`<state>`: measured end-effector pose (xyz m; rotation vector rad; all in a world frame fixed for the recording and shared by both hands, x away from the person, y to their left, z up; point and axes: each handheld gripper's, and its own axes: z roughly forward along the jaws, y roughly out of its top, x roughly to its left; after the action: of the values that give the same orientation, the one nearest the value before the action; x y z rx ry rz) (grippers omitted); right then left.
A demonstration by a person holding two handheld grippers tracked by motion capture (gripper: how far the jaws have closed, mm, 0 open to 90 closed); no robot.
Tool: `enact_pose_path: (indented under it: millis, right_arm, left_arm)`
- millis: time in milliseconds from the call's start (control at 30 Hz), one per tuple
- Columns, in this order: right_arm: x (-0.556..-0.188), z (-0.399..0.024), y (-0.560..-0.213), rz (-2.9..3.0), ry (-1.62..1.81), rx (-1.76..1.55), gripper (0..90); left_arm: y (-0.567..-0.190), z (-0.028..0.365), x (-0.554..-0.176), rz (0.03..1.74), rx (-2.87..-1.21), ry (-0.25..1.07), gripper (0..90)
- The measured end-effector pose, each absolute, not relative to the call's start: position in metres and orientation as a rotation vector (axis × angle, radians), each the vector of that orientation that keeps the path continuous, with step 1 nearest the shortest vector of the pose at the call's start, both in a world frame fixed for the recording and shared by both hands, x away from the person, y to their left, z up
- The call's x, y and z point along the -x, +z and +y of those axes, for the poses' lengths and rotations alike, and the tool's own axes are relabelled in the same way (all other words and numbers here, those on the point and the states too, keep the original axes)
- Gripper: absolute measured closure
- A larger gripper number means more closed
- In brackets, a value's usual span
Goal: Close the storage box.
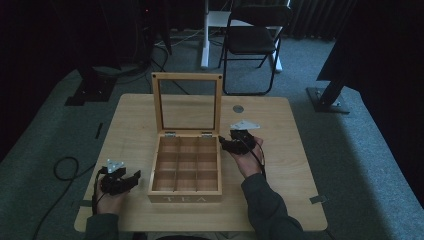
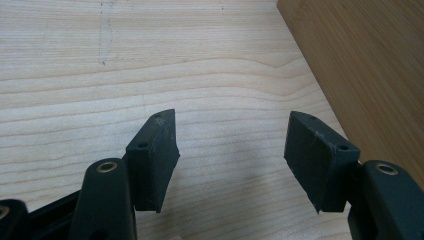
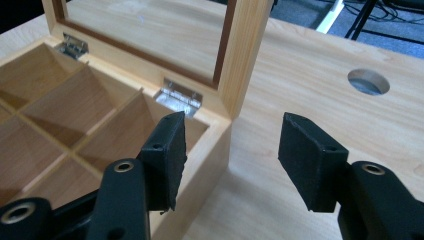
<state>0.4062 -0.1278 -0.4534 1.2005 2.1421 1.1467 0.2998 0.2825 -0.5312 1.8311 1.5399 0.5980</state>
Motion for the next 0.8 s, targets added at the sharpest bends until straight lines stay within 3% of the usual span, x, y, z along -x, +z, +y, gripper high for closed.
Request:
enact_pose_path:
  millis: [200,533,800]
  right_arm:
    - [-0.416,-0.124,-0.446,2.134,1.161,-1.19,43.6]
    - [-0.432,-0.124,-0.438,2.144,1.195,-1.165,52.3]
    - [-0.444,-0.119,-0.436,2.148,1.195,-1.175,48.4]
  left_arm:
    - [-0.531,0.283,-0.299,1.543,-1.833,0.596,38.4]
    - [-0.533,0.28,-0.3,1.537,-1.856,0.59,38.5]
    - [-0.533,0.279,-0.299,1.537,-1.863,0.592,38.5]
